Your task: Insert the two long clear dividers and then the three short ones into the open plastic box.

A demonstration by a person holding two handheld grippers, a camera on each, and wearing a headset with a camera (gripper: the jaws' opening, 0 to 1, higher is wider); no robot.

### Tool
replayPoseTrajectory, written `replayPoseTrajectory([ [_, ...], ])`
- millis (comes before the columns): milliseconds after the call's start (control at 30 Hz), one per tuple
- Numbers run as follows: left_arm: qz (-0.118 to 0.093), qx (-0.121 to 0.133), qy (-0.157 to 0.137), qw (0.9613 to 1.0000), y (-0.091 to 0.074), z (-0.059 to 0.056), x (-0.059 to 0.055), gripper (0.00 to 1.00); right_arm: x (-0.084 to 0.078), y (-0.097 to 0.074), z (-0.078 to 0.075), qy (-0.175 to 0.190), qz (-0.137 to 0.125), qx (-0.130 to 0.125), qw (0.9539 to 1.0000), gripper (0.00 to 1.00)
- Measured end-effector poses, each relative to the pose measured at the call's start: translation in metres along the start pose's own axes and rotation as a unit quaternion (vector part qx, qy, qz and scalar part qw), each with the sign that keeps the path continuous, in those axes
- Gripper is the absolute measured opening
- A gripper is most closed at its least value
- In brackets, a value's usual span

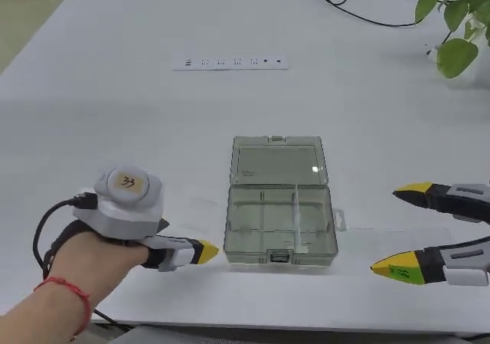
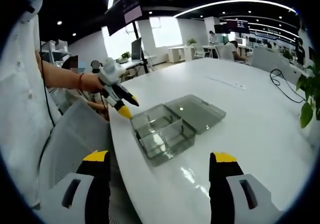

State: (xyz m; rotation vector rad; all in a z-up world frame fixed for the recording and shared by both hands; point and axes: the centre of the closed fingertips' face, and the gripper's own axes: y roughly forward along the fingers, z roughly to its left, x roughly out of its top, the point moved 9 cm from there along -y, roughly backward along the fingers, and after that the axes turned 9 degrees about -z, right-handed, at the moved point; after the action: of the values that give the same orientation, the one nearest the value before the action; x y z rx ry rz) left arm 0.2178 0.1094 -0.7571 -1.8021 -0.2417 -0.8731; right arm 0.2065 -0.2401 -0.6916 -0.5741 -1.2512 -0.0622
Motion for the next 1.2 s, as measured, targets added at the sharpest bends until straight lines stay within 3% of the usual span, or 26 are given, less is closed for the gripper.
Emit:
replayPoseTrajectory([
  [367,0.033,0.031,0.02,0.9988,0.013,0.002,-0.005,0.54,-0.004,0.0,0.0,0.004,-0.004,0.0,1.0,0.81],
  [633,0.045,0.053,0.053,0.9962,0.017,-0.001,-0.004,0.51,-0.004,-0.001,-0.001,0.008,-0.014,-0.007,0.9999,0.81],
  [767,0.042,0.063,0.052,0.9958,0.017,-0.002,-0.003,0.49,-0.007,-0.002,0.0,0.01,-0.014,-0.007,0.9998,0.81],
  [967,0.049,0.062,0.053,0.9955,0.017,-0.002,-0.003,0.45,-0.007,-0.004,0.0,0.011,-0.019,-0.012,0.9997,0.8],
  [1200,0.056,0.057,0.057,0.9952,0.013,0.005,-0.003,0.35,-0.008,-0.006,0.0,0.012,-0.019,-0.016,0.9996,0.8],
])
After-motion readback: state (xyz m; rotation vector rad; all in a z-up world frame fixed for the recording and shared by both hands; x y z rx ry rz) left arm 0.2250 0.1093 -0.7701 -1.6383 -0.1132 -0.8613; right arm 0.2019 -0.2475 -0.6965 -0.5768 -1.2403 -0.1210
